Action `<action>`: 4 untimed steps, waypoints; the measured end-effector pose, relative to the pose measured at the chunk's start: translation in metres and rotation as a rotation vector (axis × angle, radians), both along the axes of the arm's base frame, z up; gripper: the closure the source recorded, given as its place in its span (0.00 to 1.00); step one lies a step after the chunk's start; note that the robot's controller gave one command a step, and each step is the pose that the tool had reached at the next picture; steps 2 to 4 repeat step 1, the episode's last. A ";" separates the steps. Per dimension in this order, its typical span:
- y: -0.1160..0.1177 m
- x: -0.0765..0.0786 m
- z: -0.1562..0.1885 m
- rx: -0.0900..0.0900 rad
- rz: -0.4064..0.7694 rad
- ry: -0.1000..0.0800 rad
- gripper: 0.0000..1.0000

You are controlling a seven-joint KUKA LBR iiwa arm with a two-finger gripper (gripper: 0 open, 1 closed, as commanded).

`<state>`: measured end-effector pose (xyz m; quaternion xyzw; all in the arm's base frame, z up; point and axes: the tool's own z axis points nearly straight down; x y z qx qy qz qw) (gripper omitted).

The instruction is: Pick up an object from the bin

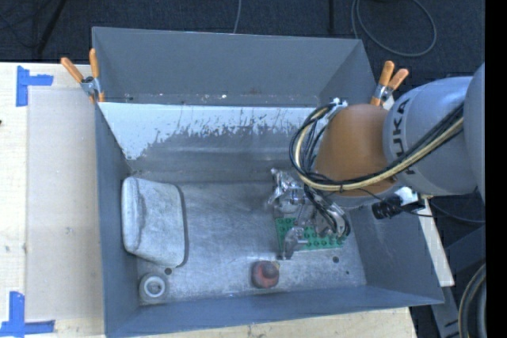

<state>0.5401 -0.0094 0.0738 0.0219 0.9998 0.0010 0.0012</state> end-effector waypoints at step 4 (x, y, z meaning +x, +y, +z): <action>0.043 -0.023 0.139 -0.001 0.059 -0.004 1.00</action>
Offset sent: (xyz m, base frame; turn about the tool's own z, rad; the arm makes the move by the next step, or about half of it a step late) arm -0.0246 0.0417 0.1357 -0.0562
